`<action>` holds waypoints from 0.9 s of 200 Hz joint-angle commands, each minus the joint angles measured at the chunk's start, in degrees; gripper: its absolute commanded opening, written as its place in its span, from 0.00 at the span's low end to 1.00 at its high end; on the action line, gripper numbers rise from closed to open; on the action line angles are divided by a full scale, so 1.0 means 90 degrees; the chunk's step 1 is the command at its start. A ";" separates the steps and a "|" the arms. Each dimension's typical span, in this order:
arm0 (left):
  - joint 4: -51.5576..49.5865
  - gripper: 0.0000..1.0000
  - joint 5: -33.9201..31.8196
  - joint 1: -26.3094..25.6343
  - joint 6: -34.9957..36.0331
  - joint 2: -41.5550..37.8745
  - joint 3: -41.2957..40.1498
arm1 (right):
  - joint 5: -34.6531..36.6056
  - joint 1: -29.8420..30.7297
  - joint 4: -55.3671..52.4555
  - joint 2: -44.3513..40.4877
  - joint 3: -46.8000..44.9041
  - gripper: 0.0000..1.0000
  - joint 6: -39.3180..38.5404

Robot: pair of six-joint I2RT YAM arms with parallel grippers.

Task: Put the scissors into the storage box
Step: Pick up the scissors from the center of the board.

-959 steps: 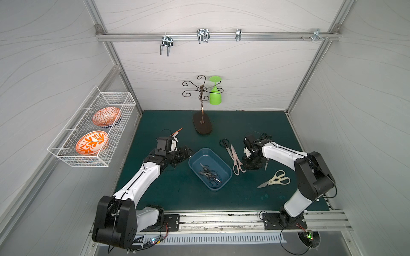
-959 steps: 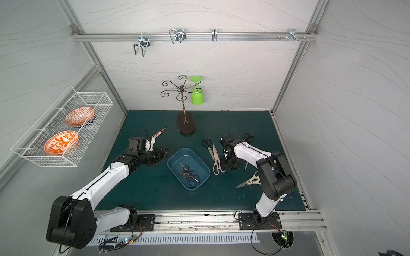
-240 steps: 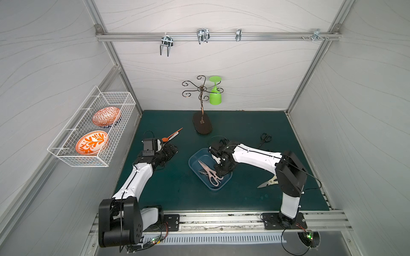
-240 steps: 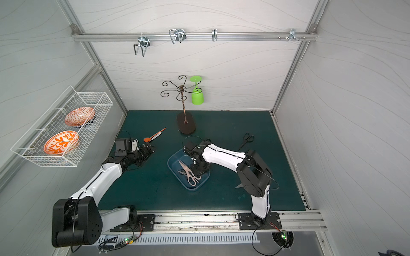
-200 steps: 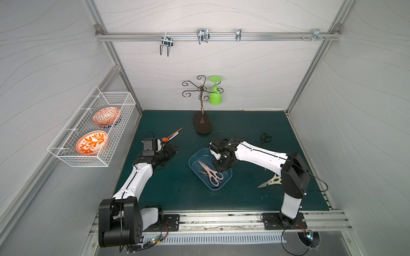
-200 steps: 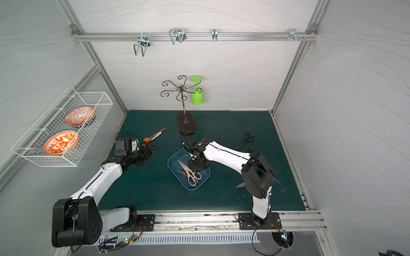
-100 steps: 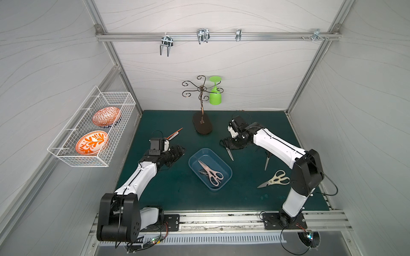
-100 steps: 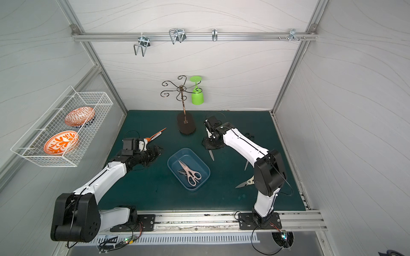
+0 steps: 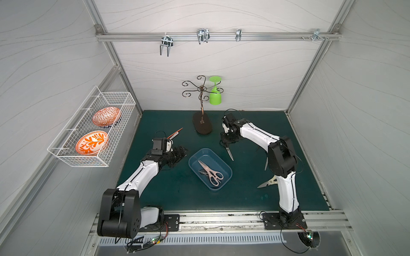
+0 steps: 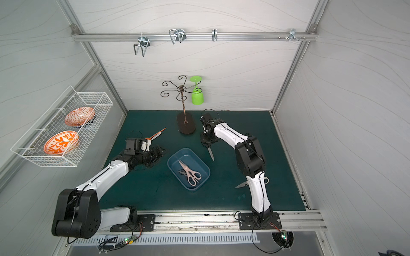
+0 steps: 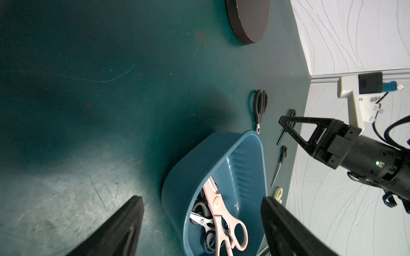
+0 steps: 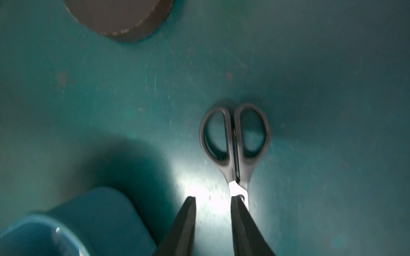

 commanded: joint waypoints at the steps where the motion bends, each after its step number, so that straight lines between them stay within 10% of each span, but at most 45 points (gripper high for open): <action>1: 0.0258 0.87 0.0112 -0.0021 0.0013 0.0065 0.0227 | -0.0092 0.0035 -0.0162 0.0363 0.0445 0.32 -0.0182; 180: 0.0220 0.87 0.0170 -0.0014 -0.0017 0.0181 0.0240 | 0.0284 0.0339 -0.0220 0.1135 0.0874 0.30 -0.0561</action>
